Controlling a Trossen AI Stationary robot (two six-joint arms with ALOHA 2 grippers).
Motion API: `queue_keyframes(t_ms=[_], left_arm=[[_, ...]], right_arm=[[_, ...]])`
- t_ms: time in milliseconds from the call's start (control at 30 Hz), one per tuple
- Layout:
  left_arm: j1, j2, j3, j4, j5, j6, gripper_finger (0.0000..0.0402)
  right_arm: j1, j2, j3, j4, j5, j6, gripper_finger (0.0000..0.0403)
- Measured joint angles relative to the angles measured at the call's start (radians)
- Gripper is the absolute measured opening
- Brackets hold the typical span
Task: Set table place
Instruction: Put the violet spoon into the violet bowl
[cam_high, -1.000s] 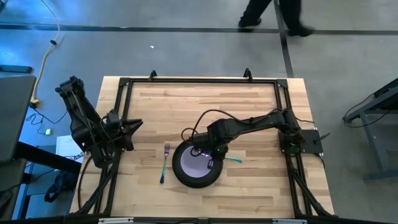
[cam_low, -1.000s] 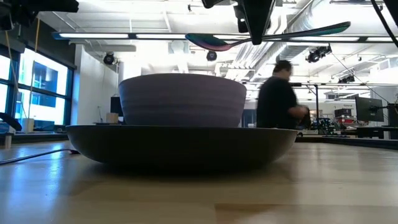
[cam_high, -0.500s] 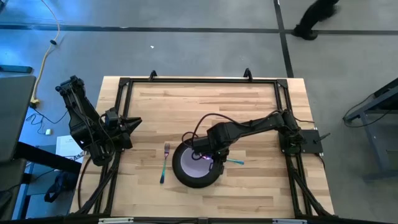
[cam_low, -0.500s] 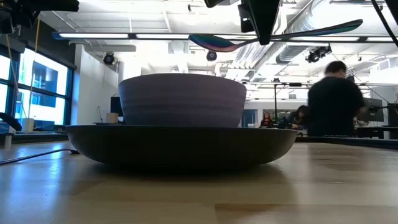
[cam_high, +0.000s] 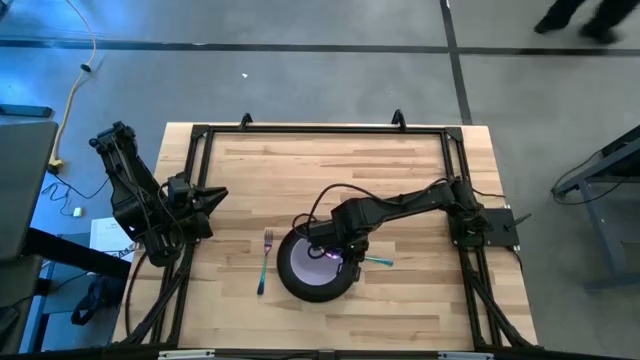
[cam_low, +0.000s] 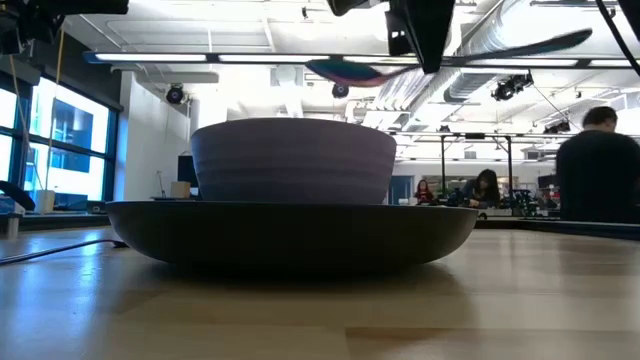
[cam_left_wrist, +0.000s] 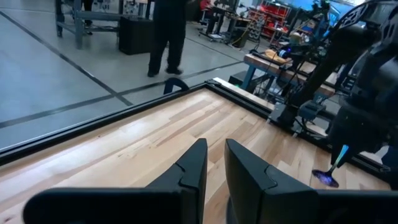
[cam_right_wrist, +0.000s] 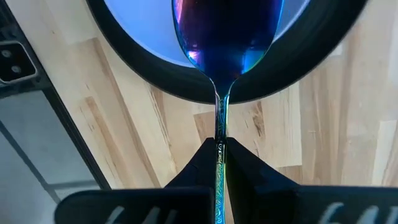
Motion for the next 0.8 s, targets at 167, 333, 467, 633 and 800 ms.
queue_keyframes(t_ms=[167,333,467,633,800], left_arm=[[0.000,0.000,0.000,0.000,-0.002,-0.008,0.0046],[0.000,0.000,0.000,0.001,0.009,-0.015,0.0046],[0.000,0.000,0.000,0.001,0.008,-0.019,0.0046],[0.000,0.000,0.000,0.001,-0.001,-0.020,0.0046],[0.000,0.000,0.000,0.000,-0.006,-0.021,0.0046]], right_arm=[[0.000,0.044,0.000,-0.006,-0.022,-0.033,0.0000],[0.000,0.057,0.036,-0.019,-0.024,-0.042,0.0000],[-0.012,0.057,0.090,-0.053,-0.025,-0.023,0.0000],[-0.021,0.056,0.117,-0.051,-0.033,-0.016,0.0000],[-0.019,0.057,0.111,-0.051,-0.038,-0.022,0.0000]])
